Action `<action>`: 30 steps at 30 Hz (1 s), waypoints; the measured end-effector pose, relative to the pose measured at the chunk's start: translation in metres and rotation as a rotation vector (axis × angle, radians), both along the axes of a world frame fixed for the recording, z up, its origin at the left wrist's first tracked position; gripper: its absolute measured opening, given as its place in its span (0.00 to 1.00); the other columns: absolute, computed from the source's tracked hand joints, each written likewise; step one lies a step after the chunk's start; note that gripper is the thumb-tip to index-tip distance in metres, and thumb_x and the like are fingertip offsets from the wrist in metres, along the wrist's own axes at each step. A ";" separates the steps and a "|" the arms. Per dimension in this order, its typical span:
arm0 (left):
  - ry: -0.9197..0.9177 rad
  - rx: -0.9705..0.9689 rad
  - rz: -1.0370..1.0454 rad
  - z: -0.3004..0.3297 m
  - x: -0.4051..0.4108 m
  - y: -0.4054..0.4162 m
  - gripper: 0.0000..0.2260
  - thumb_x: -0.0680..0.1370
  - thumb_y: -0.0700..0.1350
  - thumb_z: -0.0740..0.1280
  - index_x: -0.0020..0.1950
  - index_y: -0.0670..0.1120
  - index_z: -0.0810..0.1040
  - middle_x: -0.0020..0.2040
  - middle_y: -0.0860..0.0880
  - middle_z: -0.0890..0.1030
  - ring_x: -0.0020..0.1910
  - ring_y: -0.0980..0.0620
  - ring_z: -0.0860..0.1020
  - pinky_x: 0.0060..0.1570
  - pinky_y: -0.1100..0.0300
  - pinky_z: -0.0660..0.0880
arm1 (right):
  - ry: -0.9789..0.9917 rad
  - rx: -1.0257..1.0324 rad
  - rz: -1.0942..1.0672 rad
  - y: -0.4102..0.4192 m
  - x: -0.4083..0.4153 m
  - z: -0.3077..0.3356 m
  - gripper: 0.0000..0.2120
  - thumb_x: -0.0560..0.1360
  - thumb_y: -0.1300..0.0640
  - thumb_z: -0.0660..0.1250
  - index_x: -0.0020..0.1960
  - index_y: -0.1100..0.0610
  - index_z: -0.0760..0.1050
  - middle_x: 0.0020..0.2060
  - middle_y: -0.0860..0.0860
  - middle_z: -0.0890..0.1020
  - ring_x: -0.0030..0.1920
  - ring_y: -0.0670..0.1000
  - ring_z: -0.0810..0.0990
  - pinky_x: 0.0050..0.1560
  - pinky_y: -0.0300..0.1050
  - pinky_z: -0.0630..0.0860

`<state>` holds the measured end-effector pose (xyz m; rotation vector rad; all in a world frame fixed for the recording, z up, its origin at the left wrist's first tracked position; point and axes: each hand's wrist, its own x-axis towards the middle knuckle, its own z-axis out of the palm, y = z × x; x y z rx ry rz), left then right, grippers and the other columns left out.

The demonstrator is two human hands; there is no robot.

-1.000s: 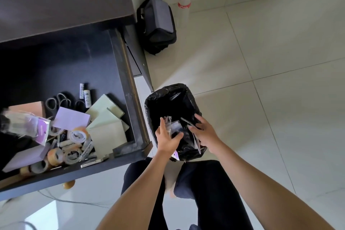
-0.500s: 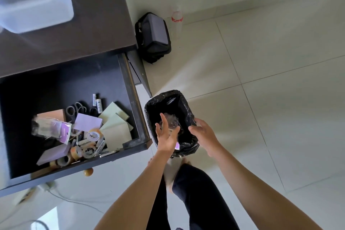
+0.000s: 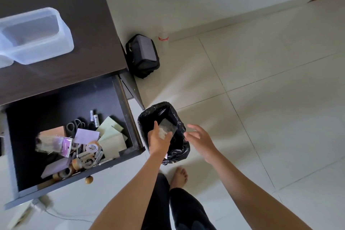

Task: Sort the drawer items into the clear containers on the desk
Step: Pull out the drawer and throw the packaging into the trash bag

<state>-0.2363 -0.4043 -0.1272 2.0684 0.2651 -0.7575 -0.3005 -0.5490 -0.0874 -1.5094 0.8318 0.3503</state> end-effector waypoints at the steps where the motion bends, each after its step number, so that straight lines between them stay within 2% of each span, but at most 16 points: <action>1: -0.003 0.002 -0.010 -0.002 0.000 -0.001 0.34 0.77 0.50 0.66 0.78 0.52 0.52 0.68 0.47 0.67 0.59 0.52 0.72 0.56 0.60 0.69 | -0.002 0.004 -0.003 -0.001 -0.001 0.000 0.19 0.76 0.54 0.68 0.66 0.52 0.71 0.50 0.51 0.82 0.53 0.49 0.81 0.48 0.37 0.72; 4: -0.002 -0.004 -0.018 -0.001 0.000 -0.004 0.31 0.79 0.49 0.64 0.78 0.49 0.53 0.74 0.47 0.61 0.70 0.50 0.66 0.61 0.61 0.64 | 0.005 0.012 -0.008 -0.003 -0.004 -0.004 0.19 0.75 0.54 0.68 0.65 0.52 0.71 0.51 0.52 0.83 0.54 0.50 0.81 0.45 0.35 0.72; 7: -0.041 0.012 -0.034 -0.002 0.000 -0.001 0.31 0.79 0.50 0.64 0.77 0.48 0.54 0.76 0.47 0.60 0.74 0.49 0.61 0.69 0.58 0.61 | 0.016 0.003 0.002 -0.003 -0.007 -0.007 0.19 0.75 0.54 0.69 0.65 0.52 0.72 0.52 0.53 0.83 0.54 0.51 0.81 0.47 0.36 0.72; 11: -0.069 0.016 -0.021 0.007 0.002 0.003 0.27 0.79 0.49 0.63 0.76 0.47 0.59 0.75 0.47 0.63 0.73 0.50 0.62 0.68 0.60 0.61 | 0.008 0.009 0.020 0.000 -0.001 -0.003 0.18 0.75 0.54 0.68 0.64 0.51 0.72 0.51 0.52 0.83 0.53 0.49 0.81 0.44 0.34 0.71; 14: -0.139 -0.015 -0.026 0.021 0.000 0.006 0.22 0.79 0.49 0.63 0.72 0.46 0.66 0.72 0.47 0.67 0.71 0.50 0.65 0.67 0.61 0.61 | 0.002 0.016 0.017 0.004 0.003 0.001 0.17 0.75 0.55 0.68 0.63 0.51 0.73 0.49 0.52 0.83 0.52 0.49 0.81 0.47 0.37 0.73; 16: -0.183 -0.047 -0.018 0.035 -0.003 0.011 0.19 0.79 0.48 0.64 0.70 0.47 0.69 0.70 0.49 0.69 0.68 0.53 0.68 0.66 0.61 0.64 | -0.009 0.019 0.011 0.009 0.006 0.003 0.16 0.75 0.55 0.68 0.62 0.52 0.74 0.47 0.51 0.84 0.52 0.49 0.82 0.52 0.41 0.74; 19: -0.269 -0.100 0.001 0.059 -0.007 0.028 0.15 0.78 0.47 0.65 0.65 0.48 0.74 0.64 0.53 0.74 0.62 0.58 0.72 0.62 0.63 0.68 | -0.029 0.031 0.013 0.021 0.011 0.010 0.13 0.75 0.55 0.68 0.59 0.50 0.74 0.48 0.50 0.83 0.52 0.50 0.82 0.47 0.39 0.74; 21: -0.354 -0.110 0.009 0.072 -0.009 0.047 0.12 0.78 0.46 0.65 0.62 0.48 0.76 0.58 0.53 0.77 0.58 0.60 0.75 0.60 0.62 0.71 | -0.044 0.025 0.038 0.033 0.014 0.016 0.12 0.76 0.54 0.68 0.59 0.49 0.75 0.50 0.49 0.83 0.52 0.49 0.82 0.47 0.39 0.75; 24: -0.461 -0.042 0.002 0.087 -0.013 0.087 0.10 0.78 0.44 0.66 0.59 0.49 0.76 0.54 0.53 0.77 0.52 0.64 0.74 0.52 0.69 0.74 | -0.084 0.009 0.104 0.056 0.021 0.027 0.11 0.75 0.54 0.67 0.57 0.47 0.75 0.49 0.49 0.83 0.51 0.48 0.82 0.47 0.38 0.74; 26: -0.480 0.017 0.008 0.094 -0.014 0.117 0.11 0.77 0.44 0.66 0.60 0.49 0.76 0.57 0.53 0.75 0.53 0.62 0.73 0.51 0.67 0.75 | -0.118 -0.007 0.143 0.077 0.028 0.035 0.10 0.75 0.54 0.67 0.56 0.46 0.76 0.47 0.49 0.83 0.49 0.47 0.82 0.45 0.36 0.73; 30: -0.518 0.157 -0.055 0.095 -0.010 0.181 0.12 0.77 0.43 0.67 0.60 0.46 0.76 0.59 0.51 0.75 0.56 0.54 0.74 0.55 0.61 0.72 | -0.229 -0.092 0.209 0.124 0.048 0.053 0.09 0.75 0.57 0.66 0.55 0.51 0.77 0.45 0.50 0.83 0.46 0.48 0.83 0.44 0.33 0.74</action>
